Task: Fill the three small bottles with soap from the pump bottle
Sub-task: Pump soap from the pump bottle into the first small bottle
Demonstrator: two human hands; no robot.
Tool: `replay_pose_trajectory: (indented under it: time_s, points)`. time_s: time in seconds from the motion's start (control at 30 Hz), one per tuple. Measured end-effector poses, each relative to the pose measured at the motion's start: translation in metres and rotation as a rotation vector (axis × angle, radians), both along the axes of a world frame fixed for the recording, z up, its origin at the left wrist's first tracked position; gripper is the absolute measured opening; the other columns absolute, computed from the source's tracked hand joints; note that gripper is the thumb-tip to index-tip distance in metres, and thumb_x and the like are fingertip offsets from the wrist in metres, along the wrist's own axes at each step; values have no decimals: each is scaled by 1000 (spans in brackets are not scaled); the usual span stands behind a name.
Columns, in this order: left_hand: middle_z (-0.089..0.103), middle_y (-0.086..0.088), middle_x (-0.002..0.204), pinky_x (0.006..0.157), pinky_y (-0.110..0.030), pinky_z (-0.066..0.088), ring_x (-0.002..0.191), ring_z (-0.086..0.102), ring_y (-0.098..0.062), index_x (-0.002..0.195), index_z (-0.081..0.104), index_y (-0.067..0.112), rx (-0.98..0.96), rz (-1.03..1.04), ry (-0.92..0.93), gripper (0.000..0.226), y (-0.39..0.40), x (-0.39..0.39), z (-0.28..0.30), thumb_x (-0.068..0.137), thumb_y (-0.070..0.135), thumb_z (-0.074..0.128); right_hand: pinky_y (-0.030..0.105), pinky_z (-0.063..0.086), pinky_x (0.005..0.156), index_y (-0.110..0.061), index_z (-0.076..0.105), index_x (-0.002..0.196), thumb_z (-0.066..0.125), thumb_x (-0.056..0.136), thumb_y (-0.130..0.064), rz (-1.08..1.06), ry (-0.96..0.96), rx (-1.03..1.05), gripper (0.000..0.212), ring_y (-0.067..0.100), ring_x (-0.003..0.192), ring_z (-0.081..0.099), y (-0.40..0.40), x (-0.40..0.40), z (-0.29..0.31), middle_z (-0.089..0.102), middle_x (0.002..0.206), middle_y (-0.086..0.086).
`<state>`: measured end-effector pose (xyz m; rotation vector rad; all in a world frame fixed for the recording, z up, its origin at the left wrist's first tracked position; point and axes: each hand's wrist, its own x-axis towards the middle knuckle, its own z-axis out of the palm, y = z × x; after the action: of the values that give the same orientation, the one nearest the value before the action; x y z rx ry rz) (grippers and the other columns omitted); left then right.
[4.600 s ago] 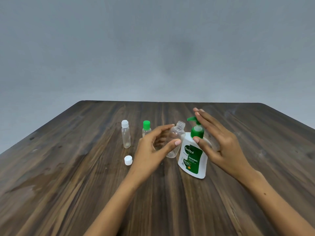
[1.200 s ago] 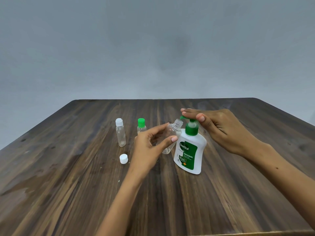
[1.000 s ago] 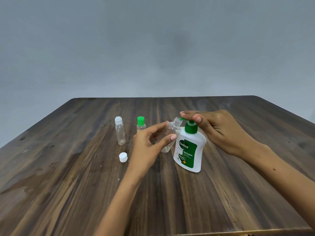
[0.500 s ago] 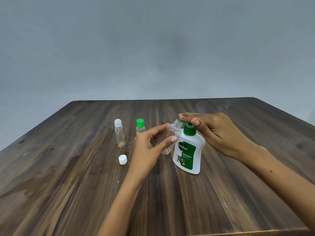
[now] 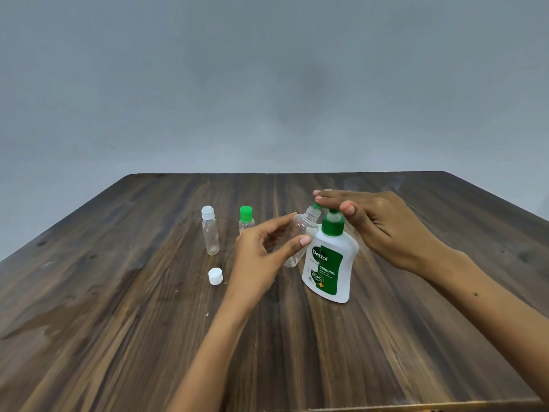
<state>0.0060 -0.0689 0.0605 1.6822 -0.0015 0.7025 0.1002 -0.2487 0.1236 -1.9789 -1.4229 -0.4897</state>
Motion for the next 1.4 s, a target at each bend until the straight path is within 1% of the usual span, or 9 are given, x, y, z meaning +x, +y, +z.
replay_pose_trajectory:
  time_s: [0.07, 0.3, 0.47, 0.63, 0.77, 0.87, 0.97, 1.13, 1.4]
  points:
    - [72, 2, 114, 91, -23, 54, 107, 67, -6, 123, 66, 9, 3, 6, 4, 61, 1, -1, -1, 68, 34, 75, 35, 50, 98, -15, 67, 121, 14, 94, -69, 14, 6, 8, 80, 8, 123, 55, 1, 0, 0, 62, 129, -4]
    - [72, 5, 112, 87, -18, 53, 104, 67, -2, 121, 67, 10, 17, 2, 17, 59, 2, -1, -2, 67, 33, 75, 37, 55, 81, -14, 71, 114, 17, 95, -68, 6, 16, 49, 79, 8, 107, 65, 4, -4, -10, 64, 121, -11]
    - [74, 5, 108, 86, -17, 53, 103, 69, -5, 119, 68, 10, -6, -7, 11, 54, 2, -1, 0, 68, 29, 76, 37, 50, 97, -13, 69, 117, 15, 94, -68, 20, -13, 1, 81, 10, 122, 56, 3, -1, 3, 64, 126, -1]
    - [73, 5, 107, 84, -15, 52, 101, 69, -3, 119, 68, 8, -3, -8, 7, 56, 2, 1, 1, 68, 28, 76, 36, 55, 83, -13, 72, 112, 17, 95, -67, 21, 7, 48, 78, 9, 109, 64, 4, -2, -9, 64, 123, -8]
    - [73, 6, 107, 84, -17, 53, 101, 69, -4, 120, 67, 7, -2, -14, 14, 57, -1, 1, 0, 68, 29, 75, 35, 54, 87, -14, 70, 116, 18, 96, -66, 20, 41, 58, 77, 7, 114, 61, 4, 0, -15, 64, 123, -10]
    - [73, 8, 107, 83, -15, 52, 101, 68, -2, 120, 67, 9, 10, -18, 9, 57, -1, 0, 0, 68, 30, 75, 27, 49, 96, -15, 66, 124, 13, 95, -68, 12, 12, 30, 79, 6, 121, 56, 1, 1, -9, 62, 129, -5]
    - [74, 7, 107, 84, -15, 52, 102, 68, -3, 119, 68, 9, -5, -16, 10, 54, 0, -2, -1, 69, 28, 75, 13, 42, 94, -18, 58, 132, 10, 94, -68, 4, -28, -15, 79, 2, 121, 53, 1, 2, -4, 61, 129, -7]
    - [74, 2, 110, 88, -19, 53, 104, 68, -6, 120, 67, 8, 1, -6, 17, 57, 2, 1, -5, 68, 31, 76, 34, 48, 100, -15, 65, 124, 15, 97, -64, 9, 8, 47, 75, 7, 127, 52, 4, 2, -21, 62, 130, -4]
    - [74, 3, 110, 88, -19, 53, 105, 68, -7, 120, 67, 8, -8, -9, -3, 56, 0, 0, -5, 69, 29, 76, 34, 46, 102, -18, 64, 126, 12, 95, -67, -15, -19, 22, 78, 7, 128, 50, 3, 0, -10, 59, 133, -5]
